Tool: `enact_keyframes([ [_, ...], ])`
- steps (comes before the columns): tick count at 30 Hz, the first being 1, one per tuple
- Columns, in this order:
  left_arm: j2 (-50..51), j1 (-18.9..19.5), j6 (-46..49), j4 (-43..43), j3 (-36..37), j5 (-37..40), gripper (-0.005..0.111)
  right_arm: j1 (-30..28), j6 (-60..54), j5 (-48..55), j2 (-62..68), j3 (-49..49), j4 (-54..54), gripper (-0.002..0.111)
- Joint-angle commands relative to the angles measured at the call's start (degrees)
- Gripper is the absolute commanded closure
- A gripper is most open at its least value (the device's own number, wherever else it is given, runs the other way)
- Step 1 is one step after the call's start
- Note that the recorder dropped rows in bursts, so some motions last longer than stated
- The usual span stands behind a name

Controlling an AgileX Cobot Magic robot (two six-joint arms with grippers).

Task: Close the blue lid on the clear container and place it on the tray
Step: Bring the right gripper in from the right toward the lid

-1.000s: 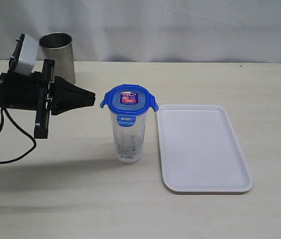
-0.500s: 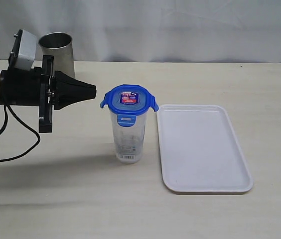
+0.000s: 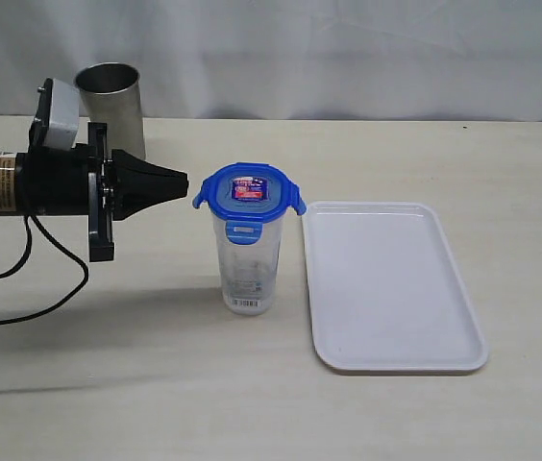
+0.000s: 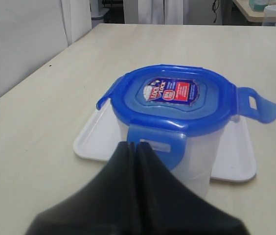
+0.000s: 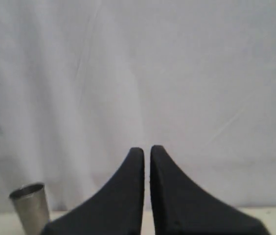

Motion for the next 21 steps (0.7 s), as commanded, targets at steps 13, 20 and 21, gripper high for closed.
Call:
enact_keyframes([
  [13,0.06,-0.12,0.3,-1.12,-0.28,-0.35,0.107,-0.22,24.91,-30.78,56.55,-22.91,-45.81,0.104],
  [20,0.06,-0.12,0.3,-1.12,-0.28,-0.35,0.107,5.04,17.07,-33.23,65.13,-26.86,-45.04,0.104],
  [21,0.06,-0.12,0.3,-1.12,-0.28,-0.35,0.107,6.16,16.57,-31.79,65.67,-26.95,-43.91,0.104],
])
